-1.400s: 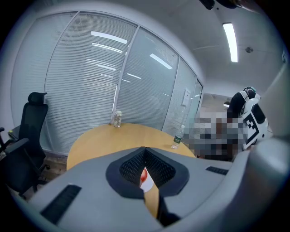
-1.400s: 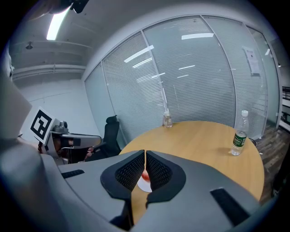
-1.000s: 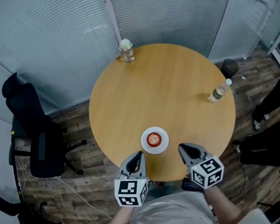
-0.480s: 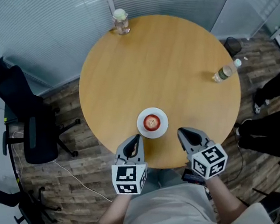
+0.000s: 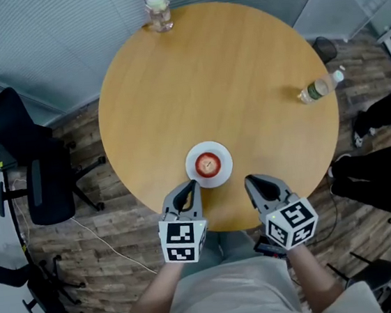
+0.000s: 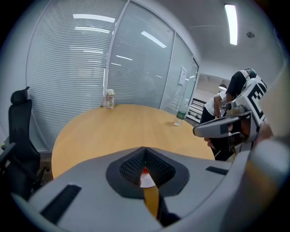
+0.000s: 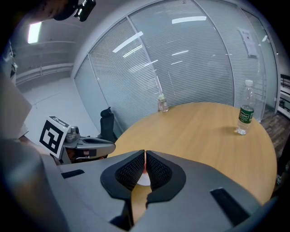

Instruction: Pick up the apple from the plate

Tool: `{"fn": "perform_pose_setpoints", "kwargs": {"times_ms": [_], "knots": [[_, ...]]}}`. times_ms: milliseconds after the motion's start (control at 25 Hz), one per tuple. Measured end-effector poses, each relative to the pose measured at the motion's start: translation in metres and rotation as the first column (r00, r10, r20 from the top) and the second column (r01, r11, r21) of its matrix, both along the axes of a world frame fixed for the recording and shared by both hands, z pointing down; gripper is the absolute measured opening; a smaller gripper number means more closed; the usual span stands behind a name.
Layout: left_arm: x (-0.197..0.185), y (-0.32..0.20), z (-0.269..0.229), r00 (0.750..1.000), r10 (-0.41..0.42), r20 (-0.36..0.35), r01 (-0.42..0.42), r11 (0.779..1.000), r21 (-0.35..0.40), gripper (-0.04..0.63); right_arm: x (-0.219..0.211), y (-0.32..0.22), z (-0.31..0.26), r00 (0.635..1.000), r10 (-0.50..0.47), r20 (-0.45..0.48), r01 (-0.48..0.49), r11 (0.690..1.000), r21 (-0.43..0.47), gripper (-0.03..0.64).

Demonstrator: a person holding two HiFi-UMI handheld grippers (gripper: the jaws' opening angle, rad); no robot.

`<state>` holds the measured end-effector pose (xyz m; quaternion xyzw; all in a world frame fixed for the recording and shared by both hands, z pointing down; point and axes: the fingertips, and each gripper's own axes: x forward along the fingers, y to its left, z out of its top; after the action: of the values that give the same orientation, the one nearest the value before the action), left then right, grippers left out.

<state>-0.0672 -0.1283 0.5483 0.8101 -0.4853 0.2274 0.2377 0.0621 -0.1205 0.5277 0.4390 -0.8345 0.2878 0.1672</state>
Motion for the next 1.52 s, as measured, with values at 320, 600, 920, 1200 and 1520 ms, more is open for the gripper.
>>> {"fn": "perform_pose_setpoints", "kwargs": {"times_ms": [320,600,920,1200,1520], "knots": [[0.014,-0.008,0.021,0.996,0.082,0.029,-0.082,0.997,-0.005,0.127,-0.003,0.004,0.014,1.000,-0.005,0.009,0.006,0.999,-0.042,0.034],[0.024,-0.010,0.050,0.990,0.137,0.028,-0.134,0.988,-0.076,0.276,-0.009,0.005,0.024,1.000,-0.015,0.014,0.016,0.998,-0.069,0.034],[0.034,-0.015,0.081,0.980,0.185,0.070,-0.175,0.976,-0.133,0.365,-0.010,0.008,0.034,1.000,-0.007,0.016,0.009,0.995,-0.099,0.034],[0.038,-0.025,0.095,0.980,0.187,0.071,-0.175,0.973,-0.152,0.393,-0.008,0.007,0.039,1.000,-0.001,0.022,0.004,0.993,-0.118,0.034],[0.045,-0.035,0.102,0.983,0.174,0.049,-0.163,0.971,-0.175,0.411,-0.007,0.008,0.047,1.000,0.002,0.020,0.001,0.992,-0.129,0.034]]}}
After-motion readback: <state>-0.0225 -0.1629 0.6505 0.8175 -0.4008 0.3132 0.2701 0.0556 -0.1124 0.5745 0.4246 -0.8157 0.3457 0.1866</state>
